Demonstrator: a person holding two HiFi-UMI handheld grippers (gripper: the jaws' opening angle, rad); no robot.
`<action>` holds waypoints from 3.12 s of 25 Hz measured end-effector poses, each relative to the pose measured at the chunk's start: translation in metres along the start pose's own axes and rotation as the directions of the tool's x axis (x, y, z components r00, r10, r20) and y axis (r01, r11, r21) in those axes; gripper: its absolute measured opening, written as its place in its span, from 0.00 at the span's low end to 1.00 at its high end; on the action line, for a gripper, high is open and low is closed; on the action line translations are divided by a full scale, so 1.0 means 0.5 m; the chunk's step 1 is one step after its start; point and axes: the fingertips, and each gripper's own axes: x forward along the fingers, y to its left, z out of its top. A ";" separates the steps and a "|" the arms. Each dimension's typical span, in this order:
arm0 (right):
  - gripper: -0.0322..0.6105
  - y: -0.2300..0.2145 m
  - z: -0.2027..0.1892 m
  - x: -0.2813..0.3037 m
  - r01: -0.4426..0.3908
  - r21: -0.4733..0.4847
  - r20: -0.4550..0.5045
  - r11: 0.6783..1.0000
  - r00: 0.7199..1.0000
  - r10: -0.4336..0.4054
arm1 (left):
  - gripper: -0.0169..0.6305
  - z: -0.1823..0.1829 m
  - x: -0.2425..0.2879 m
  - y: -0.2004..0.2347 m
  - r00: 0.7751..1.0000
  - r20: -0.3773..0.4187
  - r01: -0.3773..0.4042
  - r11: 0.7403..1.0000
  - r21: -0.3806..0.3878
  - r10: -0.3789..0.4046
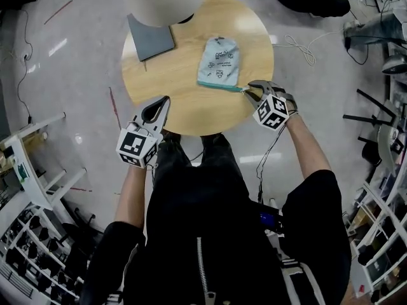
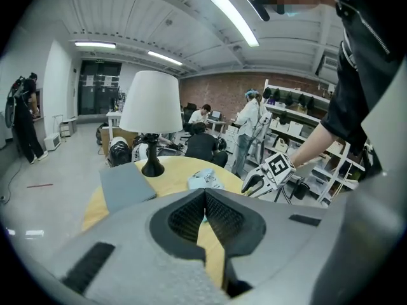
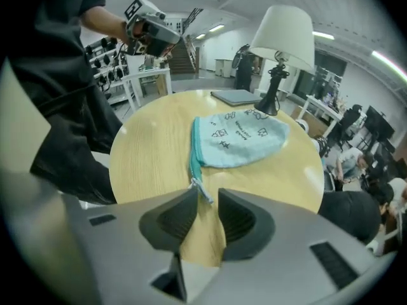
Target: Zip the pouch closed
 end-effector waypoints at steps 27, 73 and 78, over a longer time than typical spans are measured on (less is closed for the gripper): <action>0.08 0.052 0.145 -0.076 -0.104 0.307 0.140 0.946 0.988 0.063 | 0.04 0.045 0.006 0.002 0.994 0.068 0.084 0.995 0.045 -0.087; 0.08 -0.008 0.569 -0.317 -0.092 0.712 0.415 0.696 0.854 -0.312 | 0.26 0.240 -0.101 -0.006 0.898 0.187 0.264 0.828 0.495 -0.398; 0.08 0.003 0.579 -0.330 -0.129 0.723 0.435 0.678 0.848 -0.303 | 0.38 0.227 -0.094 -0.050 0.889 0.143 0.285 0.770 0.570 -0.435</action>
